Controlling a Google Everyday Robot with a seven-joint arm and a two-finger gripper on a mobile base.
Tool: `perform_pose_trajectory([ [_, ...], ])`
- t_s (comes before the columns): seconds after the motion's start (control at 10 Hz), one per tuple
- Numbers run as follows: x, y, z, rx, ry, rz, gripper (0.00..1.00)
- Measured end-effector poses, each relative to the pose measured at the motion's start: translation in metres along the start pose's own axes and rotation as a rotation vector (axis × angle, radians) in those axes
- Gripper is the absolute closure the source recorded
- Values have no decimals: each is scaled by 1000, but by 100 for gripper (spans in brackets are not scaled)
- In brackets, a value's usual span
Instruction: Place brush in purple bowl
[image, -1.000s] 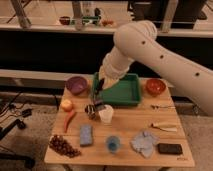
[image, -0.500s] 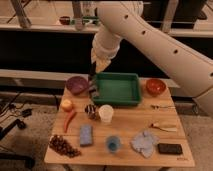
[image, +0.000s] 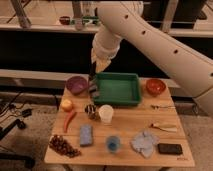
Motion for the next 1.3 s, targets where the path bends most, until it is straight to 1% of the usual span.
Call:
perform_pose_trajectory([
  [0.2, 1, 0, 1, -1, 3, 0, 90],
  [0.3, -4, -4, 6, -5, 6, -15, 90],
  [0.5, -21, -18, 17, -5, 9, -51, 90],
  [0.7, -39, -39, 29, 1, 2, -84, 90],
  [0.9, -38, -52, 35, 14, 6, -106, 90],
  [1.0, -41, -63, 43, 19, -8, -117, 90],
  [1.2, -41, -75, 55, 27, -27, -121, 90],
  [1.3, -44, -84, 65, 29, -38, -129, 90],
])
